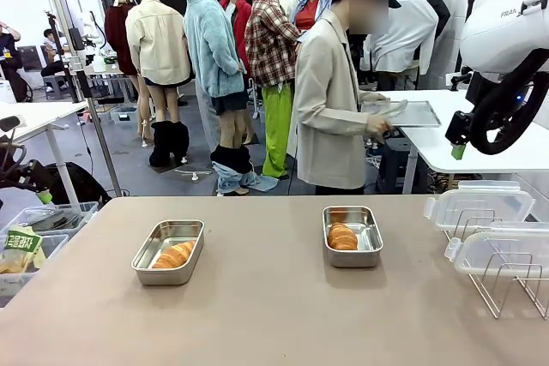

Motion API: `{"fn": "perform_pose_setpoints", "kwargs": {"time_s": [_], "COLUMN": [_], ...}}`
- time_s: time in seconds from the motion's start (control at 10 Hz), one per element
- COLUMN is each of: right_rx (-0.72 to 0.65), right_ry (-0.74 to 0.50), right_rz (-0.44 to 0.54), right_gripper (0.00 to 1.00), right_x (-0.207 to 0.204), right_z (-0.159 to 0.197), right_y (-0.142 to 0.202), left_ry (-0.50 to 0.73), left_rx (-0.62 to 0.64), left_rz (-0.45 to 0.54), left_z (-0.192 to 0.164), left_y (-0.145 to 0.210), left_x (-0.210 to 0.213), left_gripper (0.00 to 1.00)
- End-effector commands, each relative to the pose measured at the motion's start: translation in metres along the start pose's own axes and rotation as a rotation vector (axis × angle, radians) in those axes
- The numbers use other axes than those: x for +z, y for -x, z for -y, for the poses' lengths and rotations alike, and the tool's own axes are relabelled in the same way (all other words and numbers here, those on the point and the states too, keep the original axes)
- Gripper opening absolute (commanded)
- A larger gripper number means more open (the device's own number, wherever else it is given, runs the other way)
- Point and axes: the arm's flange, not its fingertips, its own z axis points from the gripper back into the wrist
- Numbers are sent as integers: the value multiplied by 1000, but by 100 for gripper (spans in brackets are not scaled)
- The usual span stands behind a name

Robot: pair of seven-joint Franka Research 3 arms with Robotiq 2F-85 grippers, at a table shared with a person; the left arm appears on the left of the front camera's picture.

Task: Place the bread in airtight containers.
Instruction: Pick up one Airtight Container lid and hand it to the human.

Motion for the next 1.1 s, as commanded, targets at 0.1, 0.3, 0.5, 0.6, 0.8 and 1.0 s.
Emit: {"fn": "perform_pose_setpoints", "kwargs": {"time_s": [0.1, 0.3, 0.5, 0.6, 0.8, 1.0], "right_rx": [-10, -10, -10, -10, -10, -10], "right_ry": [22, 22, 22, 22, 22, 22], "right_rz": [5, 5, 5, 5, 5, 5], "right_gripper": [100, 100, 100, 100, 100, 100], "right_x": [-1, -1, -1, -1, -1, -1], "right_z": [0, 0, 0, 0, 0, 0], "right_y": [-1, -1, -1, -1, -1, -1], "left_ry": [0, 0, 0, 0, 0, 0], "left_rx": [2, 2, 2, 2, 2, 2], "left_rz": [-3, -3, -3, -3, -3, -3], "left_z": [-1, -1, -1, -1, -1, -1], "left_y": [0, 0, 0, 0, 0, 0], "left_x": [1, 1, 1, 1, 1, 1], "left_gripper": [100, 100, 100, 100, 100, 100]}}
